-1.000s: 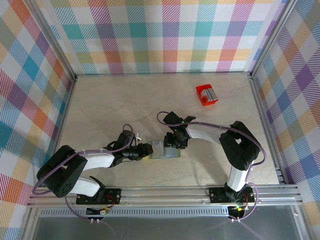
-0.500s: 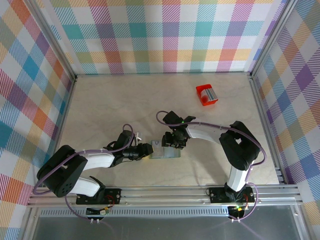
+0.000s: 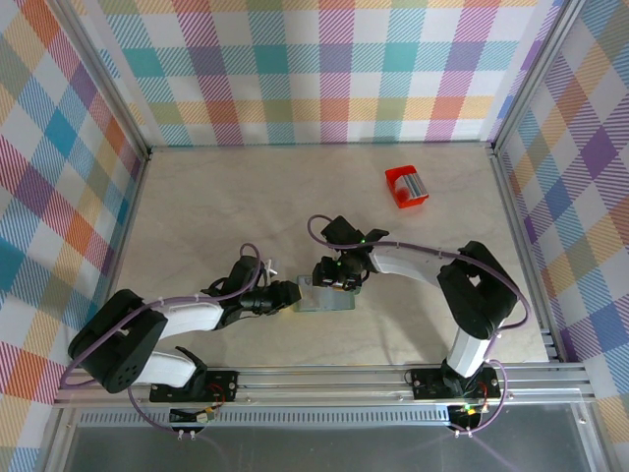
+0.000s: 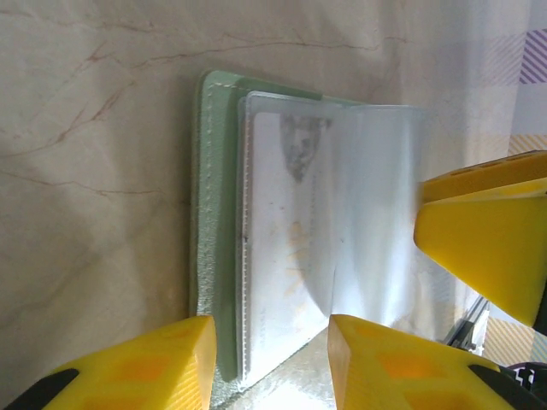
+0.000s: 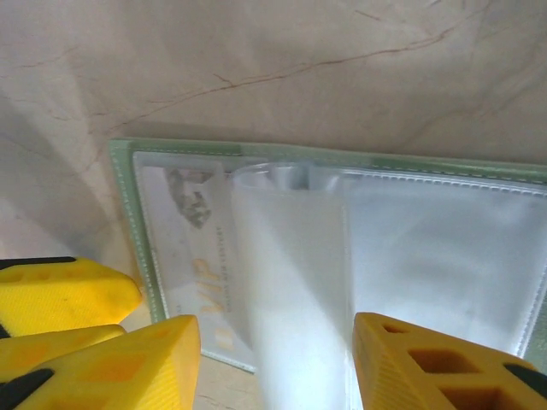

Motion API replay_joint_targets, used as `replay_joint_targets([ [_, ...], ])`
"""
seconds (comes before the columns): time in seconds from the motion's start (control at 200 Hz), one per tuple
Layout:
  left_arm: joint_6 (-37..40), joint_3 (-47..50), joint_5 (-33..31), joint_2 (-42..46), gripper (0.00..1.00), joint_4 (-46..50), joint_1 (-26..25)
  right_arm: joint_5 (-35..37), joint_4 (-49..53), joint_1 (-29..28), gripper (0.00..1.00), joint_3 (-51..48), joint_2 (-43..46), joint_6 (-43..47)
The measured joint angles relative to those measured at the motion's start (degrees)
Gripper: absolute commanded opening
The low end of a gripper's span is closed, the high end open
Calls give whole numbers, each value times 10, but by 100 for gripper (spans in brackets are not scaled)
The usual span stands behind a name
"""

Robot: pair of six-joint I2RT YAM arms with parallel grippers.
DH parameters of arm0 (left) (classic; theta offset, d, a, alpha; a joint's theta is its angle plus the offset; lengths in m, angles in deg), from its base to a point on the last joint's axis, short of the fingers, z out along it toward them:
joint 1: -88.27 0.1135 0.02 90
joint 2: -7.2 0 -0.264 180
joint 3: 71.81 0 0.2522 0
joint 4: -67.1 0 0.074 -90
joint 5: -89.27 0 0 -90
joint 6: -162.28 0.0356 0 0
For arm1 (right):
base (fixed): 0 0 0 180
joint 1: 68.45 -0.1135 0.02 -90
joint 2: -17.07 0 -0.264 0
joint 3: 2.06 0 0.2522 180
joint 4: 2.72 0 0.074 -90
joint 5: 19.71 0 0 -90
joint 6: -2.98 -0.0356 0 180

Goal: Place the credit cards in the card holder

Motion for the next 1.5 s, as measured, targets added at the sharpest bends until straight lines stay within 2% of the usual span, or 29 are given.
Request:
replay_joint_targets([
  [0.615, 11, 6, -2, 75, 39, 55, 32, -31, -14, -15, 48, 5, 4, -1],
  [0.87, 12, 25, 7, 123, 39, 71, 69, -76, -61, -30, 49, 61, -45, -16],
  [1.04, 13, 30, 7, 144, 39, 86, 74, -85, -72, -26, 48, 104, -49, -15],
  [1.275, 21, 28, 15, 145, 40, 85, 75, -87, -82, 28, 47, 99, 17, 6],
  [1.5, 37, -41, 33, 92, 41, 84, 76, -86, -101, 137, 47, 31, 140, 63],
])
